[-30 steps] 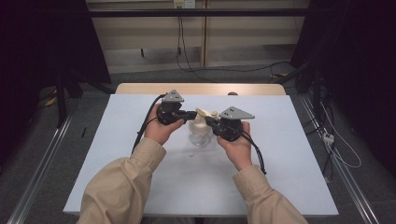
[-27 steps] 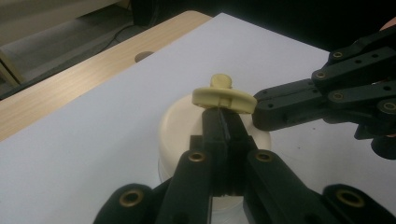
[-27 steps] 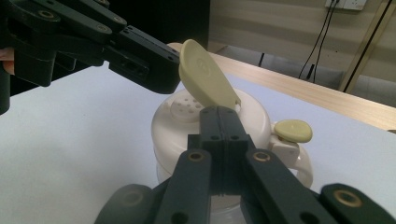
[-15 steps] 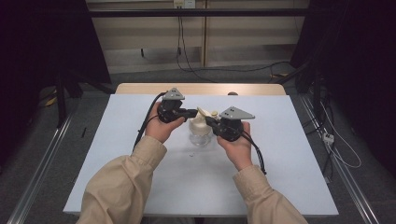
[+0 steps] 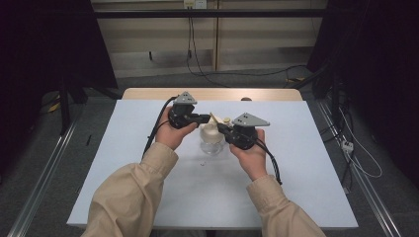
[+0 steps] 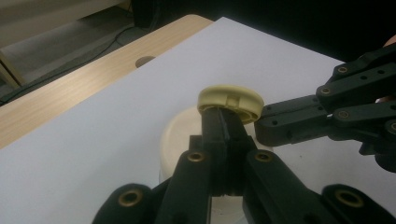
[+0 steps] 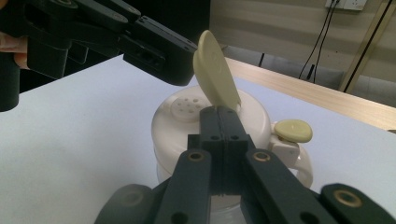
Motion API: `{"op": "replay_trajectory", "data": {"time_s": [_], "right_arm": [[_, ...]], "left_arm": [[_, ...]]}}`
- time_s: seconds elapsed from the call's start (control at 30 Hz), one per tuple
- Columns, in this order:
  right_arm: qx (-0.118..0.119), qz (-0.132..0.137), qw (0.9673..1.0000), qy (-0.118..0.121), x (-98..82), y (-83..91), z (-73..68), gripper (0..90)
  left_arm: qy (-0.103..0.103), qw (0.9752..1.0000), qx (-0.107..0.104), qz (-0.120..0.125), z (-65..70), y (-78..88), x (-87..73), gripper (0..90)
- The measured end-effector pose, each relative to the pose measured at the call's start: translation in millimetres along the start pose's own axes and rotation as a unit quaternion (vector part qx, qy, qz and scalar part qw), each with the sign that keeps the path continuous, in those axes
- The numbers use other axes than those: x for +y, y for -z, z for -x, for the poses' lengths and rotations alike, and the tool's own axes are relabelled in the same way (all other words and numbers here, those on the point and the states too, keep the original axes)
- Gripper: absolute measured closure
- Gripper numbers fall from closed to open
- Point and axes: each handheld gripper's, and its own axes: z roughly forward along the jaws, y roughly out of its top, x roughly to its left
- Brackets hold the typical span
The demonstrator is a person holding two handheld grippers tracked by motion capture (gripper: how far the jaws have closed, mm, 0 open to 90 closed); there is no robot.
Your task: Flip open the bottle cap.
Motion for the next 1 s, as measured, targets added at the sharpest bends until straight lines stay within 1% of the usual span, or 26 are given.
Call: {"op": "replay_trajectory", "data": {"time_s": [0.1, 0.17, 0.27, 0.4, 0.5, 0.63, 0.7, 1.0], "right_arm": [[0.0, 0.0, 1.0, 0.0, -0.1, 0.0, -0.1, 90.0], [-0.001, 0.0, 1.0, 0.0, -0.1, 0.1, -0.1, 90.0], [0.0, 0.001, 1.0, 0.0, -0.1, 0.1, 0.0, 90.0], [0.0, 0.0, 1.0, 0.001, -0.2, 0.2, -0.1, 90.0], [0.0, 0.0, 1.0, 0.002, -0.2, 0.5, -0.1, 90.0], [0.0, -0.001, 1.0, 0.002, -0.6, 1.7, -0.7, 90.0], [0.0, -0.003, 1.0, 0.006, -0.2, 2.3, -0.9, 90.0], [0.001, -0.005, 1.0, 0.008, -1.6, 5.4, -1.1, 90.0]], "left_arm": [[0.0, 1.0, 0.0, 0.0, -0.4, -0.4, 0.0, 90.0], [0.007, 1.0, -0.001, 0.001, -0.7, -0.9, -0.3, 90.0], [0.009, 0.9999, -0.001, 0.004, -1.1, -1.2, 0.0, 90.0], [0.004, 1.0, -0.002, 0.001, -0.3, -1.3, 1.5, 90.0], [0.005, 1.0, -0.004, 0.005, 0.8, -2.1, 2.5, 90.0], [0.003, 1.0, -0.007, 0.001, 2.9, -3.3, 3.8, 90.0], [0.002, 1.0, -0.006, 0.002, 2.9, -3.8, 4.1, 90.0], [0.002, 1.0, -0.006, 0.004, 3.7, -6.1, 4.4, 90.0]]}}
